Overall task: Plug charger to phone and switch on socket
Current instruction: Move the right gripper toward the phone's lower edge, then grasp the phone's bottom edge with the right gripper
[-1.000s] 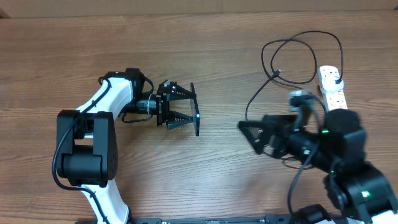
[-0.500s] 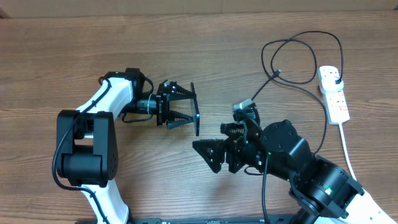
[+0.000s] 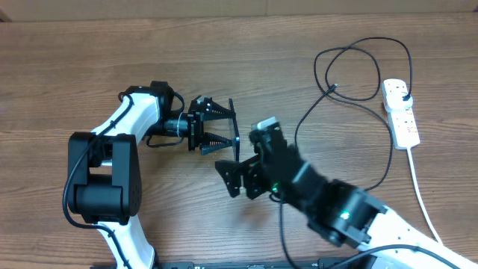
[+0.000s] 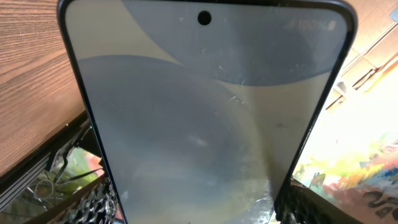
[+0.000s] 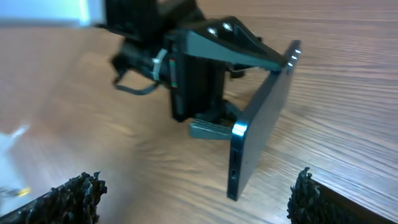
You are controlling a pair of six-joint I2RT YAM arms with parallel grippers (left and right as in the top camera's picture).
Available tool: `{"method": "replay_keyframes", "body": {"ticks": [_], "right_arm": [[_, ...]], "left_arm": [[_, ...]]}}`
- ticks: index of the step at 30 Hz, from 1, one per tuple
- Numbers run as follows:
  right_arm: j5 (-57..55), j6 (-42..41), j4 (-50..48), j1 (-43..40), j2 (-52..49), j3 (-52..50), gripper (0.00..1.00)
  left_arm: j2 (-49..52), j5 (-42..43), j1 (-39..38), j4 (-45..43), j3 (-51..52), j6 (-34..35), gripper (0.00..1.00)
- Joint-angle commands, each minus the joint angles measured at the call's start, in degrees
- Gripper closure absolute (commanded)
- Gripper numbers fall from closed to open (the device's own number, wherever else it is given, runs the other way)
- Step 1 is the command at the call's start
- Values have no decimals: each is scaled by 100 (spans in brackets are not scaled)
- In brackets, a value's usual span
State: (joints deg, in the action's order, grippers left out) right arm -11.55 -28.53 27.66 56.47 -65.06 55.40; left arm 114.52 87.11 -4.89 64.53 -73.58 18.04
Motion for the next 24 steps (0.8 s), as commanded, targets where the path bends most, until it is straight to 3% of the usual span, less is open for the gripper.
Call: {"method": "replay_keyframes", "body": {"ticks": [1,13,24], "right_arm": [[-1956,-540,-61,345,-214,114,0],[-2529,-662,-579,525,-1224,114,0],[-2564,-662,-815,518,-1423,114,24]], "left_arm": [[52,345,2,-7,-9,-4,43],[52,341,2,-24,-9,-4,42],[52,339,2,-33,-9,-7,41]]}}
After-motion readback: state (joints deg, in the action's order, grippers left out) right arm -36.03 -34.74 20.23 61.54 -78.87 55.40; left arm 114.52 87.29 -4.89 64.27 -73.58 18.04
